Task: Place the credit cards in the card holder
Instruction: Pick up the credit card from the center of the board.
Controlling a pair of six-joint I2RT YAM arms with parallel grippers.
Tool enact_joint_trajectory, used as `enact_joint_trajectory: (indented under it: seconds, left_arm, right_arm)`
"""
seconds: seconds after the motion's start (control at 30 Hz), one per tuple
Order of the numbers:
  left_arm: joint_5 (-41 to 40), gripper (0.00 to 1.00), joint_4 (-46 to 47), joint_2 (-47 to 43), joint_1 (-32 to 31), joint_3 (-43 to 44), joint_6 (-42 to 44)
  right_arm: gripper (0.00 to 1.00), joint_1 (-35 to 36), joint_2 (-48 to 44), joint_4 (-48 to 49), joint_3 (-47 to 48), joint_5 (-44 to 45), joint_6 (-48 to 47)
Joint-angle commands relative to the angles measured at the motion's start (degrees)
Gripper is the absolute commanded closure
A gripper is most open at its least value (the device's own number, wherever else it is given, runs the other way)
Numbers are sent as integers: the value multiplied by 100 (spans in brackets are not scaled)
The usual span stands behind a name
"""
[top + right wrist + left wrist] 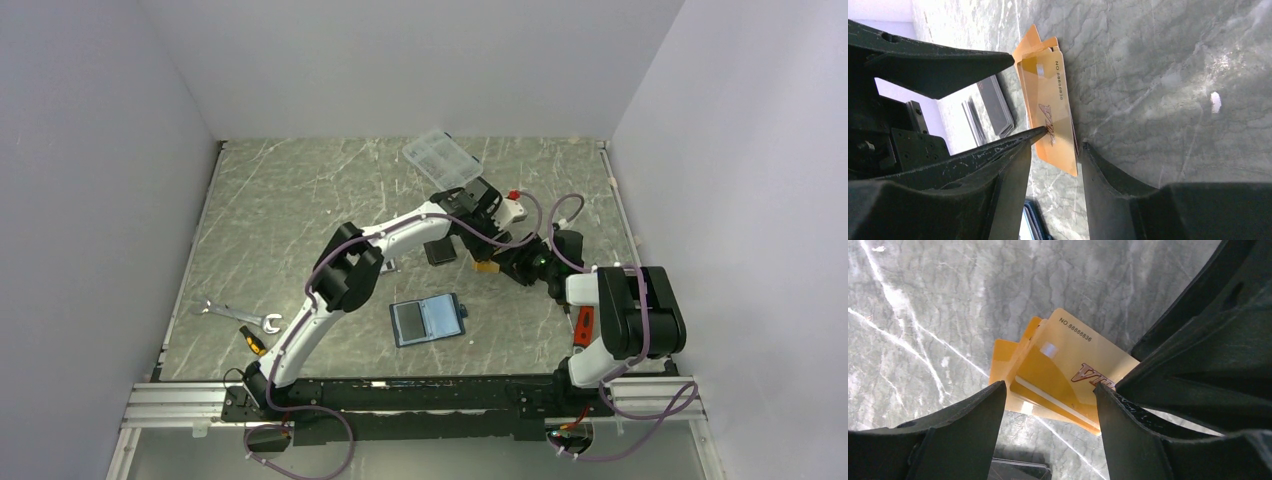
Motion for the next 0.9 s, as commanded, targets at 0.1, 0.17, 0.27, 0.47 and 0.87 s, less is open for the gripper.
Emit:
enact_joint_trajectory:
  seconds: [0.1,0.17,0.27,0.47,0.87]
  left_arm:
    - [135,29,-435,33,-124,19,14]
    - [328,29,-444,-127,-10,-59,-95]
    - [686,29,-278,-475,247,-284,-314]
    - [827,28,-74,-777,442,-340,-394]
    - [343,29,177,-316,318,-143,-302]
  right_arm:
    - [54,-23,128,-286,-205,178,-65]
    - [54,-102,-23,-385,-261,255,-105]
    - [55,-261,-121,-406,-325,260,-99]
    - [57,-327,46,-286,-264,164,-14]
    - [64,-331,133,-112,-27,-87,2]
